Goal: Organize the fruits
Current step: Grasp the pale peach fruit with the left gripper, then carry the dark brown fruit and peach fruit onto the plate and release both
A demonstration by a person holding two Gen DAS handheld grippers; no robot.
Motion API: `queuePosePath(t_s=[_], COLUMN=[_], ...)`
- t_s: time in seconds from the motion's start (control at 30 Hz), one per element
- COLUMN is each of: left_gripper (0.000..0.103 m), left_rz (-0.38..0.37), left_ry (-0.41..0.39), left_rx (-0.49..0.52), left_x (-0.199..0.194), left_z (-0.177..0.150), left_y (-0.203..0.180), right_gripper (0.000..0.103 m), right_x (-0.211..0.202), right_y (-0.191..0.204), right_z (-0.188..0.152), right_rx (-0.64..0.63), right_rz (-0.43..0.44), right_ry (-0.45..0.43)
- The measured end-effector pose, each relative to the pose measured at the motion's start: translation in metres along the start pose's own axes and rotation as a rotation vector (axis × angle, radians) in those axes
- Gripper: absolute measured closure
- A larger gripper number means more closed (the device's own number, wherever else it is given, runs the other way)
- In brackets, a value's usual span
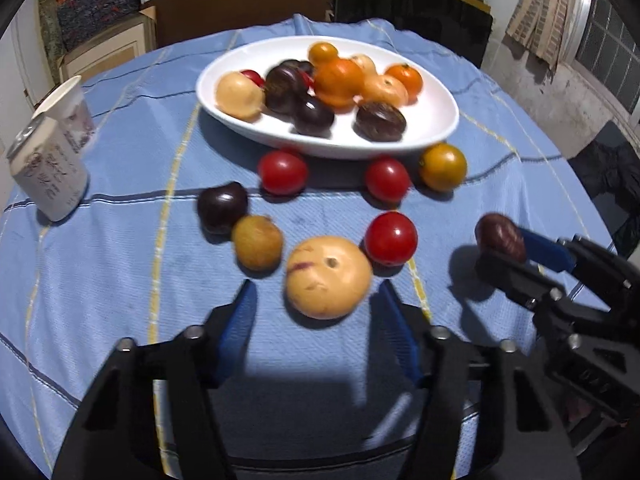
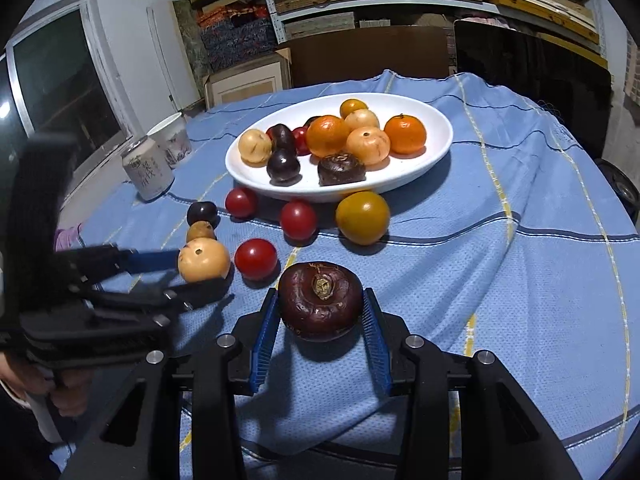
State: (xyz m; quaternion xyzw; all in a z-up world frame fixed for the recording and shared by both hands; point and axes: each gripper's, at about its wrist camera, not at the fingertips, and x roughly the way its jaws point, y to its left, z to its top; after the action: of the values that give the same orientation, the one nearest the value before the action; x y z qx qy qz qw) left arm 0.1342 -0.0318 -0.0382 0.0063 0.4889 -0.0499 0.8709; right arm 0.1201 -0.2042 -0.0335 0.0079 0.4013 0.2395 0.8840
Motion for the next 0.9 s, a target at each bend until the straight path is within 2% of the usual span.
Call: queuePosePath(t_s=[0.07, 0.3, 0.33, 0.5, 0.6, 0.9], left_gripper=[0.060, 0.060, 0.063, 0.063, 0.063, 0.063], left_rz=[0.019, 0.024, 0.023, -0.032, -0.030, -0.007], left_ry=[-0.014, -0.009, -0.010, 0.007, 0.007, -0.054], left_rx=[0.017, 0.014, 0.011, -0.028, -0.038, -0.002], left_x=[0.002, 0.007, 0.007, -0.002, -0.007, -0.033], left_z=[0.001, 0.008, 0.009, 0.003, -0.002, -0.007], left_y=[-0.005, -0.009, -0.008, 0.001, 0.007, 0.011], right_gripper=[0.061, 0.061, 0.061, 0.061, 0.061, 0.061], right_x=[-0.001, -0.004, -0.004, -0.005, -0.006, -0.011], right_y=[-0.001, -0.001, -0.002, -0.005, -0.005, -0.012], right_z=[0.001, 0.000, 0.000, 0.000, 0.000, 0.003], right_rx=[0.003, 0.003, 0.007, 0.022, 0.020, 0.053], right_rz=[0.001, 0.004, -0.002, -0.008, -0.013, -0.040], right_ry=[-0.002, -0.014, -0.013, -0.018, -0.031, -0.079])
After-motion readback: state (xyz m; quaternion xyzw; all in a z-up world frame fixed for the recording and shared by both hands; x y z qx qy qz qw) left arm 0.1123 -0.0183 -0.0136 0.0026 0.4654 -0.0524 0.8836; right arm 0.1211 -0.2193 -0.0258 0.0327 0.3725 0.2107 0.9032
